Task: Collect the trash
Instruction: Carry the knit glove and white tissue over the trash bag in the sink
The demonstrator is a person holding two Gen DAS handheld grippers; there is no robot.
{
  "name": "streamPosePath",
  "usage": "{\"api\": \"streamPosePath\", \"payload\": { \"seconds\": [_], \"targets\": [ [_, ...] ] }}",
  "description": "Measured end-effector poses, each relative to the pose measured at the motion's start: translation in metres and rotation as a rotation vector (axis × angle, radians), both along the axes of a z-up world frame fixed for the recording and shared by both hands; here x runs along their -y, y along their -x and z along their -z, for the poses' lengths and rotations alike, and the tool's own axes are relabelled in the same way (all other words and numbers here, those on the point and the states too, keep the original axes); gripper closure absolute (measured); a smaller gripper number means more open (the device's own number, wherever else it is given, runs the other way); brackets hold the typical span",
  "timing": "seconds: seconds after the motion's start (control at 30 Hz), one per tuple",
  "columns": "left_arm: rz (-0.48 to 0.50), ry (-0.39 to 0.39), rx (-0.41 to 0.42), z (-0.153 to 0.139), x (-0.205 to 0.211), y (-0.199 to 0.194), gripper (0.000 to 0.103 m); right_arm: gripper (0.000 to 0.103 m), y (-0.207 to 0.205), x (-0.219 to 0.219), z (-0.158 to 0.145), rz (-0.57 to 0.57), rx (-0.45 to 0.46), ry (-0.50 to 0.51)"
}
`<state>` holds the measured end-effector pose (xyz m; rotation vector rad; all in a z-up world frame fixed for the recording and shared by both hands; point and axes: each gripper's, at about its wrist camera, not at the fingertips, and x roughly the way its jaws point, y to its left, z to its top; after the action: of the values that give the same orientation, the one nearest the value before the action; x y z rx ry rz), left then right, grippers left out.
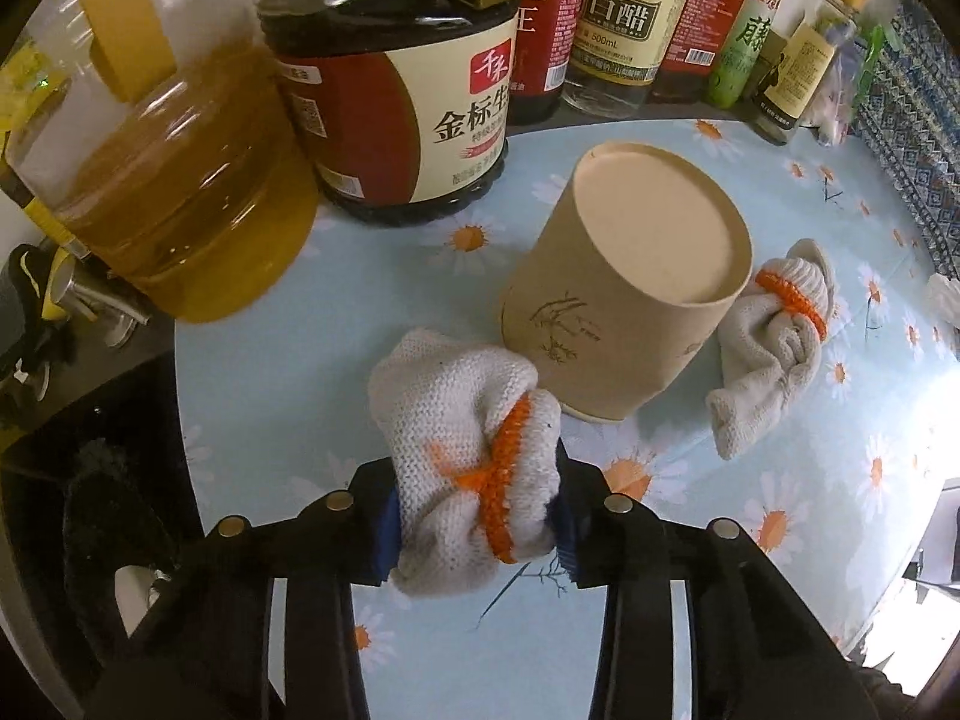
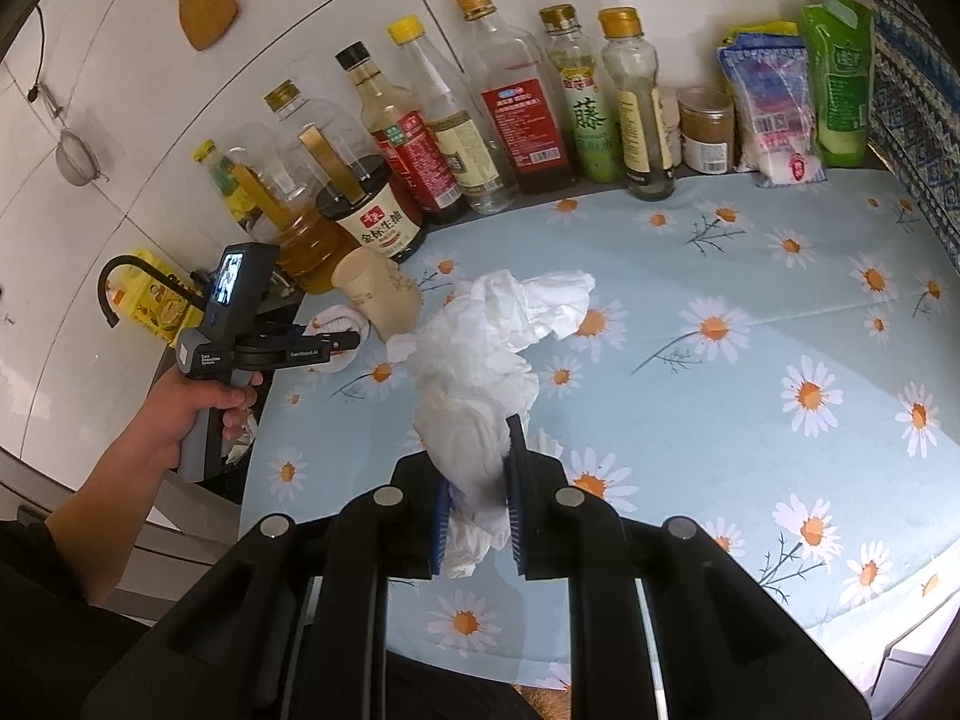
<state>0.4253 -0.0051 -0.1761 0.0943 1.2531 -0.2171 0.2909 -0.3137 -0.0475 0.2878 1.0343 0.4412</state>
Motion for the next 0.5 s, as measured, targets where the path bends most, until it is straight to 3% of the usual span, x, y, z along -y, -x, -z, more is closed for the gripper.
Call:
{"api": "streamPosePath", "payload": {
  "seconds": [0.5],
  "targets": [
    [-0.033,0.072,0.025,-0.032,-0.037,0.034,0.068,0.085,-0.002,-0.05,-0.018,-0.095,0.049,0.036]
  ]
}}
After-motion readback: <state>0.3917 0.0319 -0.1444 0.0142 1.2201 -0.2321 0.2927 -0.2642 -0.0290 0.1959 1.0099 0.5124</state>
